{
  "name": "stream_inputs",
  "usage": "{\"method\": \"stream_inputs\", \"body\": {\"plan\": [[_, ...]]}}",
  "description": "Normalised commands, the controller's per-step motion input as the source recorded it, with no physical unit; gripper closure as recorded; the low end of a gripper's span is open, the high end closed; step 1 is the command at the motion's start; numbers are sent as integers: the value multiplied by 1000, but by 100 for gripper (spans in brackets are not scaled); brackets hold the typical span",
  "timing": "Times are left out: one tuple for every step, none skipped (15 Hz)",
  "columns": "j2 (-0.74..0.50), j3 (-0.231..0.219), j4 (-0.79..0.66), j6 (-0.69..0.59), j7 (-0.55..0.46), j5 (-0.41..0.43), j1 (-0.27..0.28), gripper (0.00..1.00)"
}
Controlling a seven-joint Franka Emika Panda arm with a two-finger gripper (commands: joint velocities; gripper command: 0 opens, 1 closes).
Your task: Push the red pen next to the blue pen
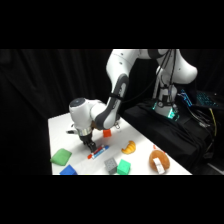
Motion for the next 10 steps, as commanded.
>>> {"method": "stream_inputs", "body": {"plan": [[-387,-152,-442,91,487,-192,366,0],[-409,-131,-384,-46,458,-127,285,0],[-524,-93,-366,-224,417,-40,184,0],[-595,-93,-367,-265,375,-37,142,0],[-653,-87,-358,-308,325,-34,103,0],[-759,-111,-365,-361,305,-73,103,0],[-785,-106,-346,-389,279,-94,93,0],[-782,-101,-305,-452,297,-113,95,0],[-773,-64,-276,-488,286,-100,75,0],[-756,-26,-232,-538,286,-73,56,0]]}}
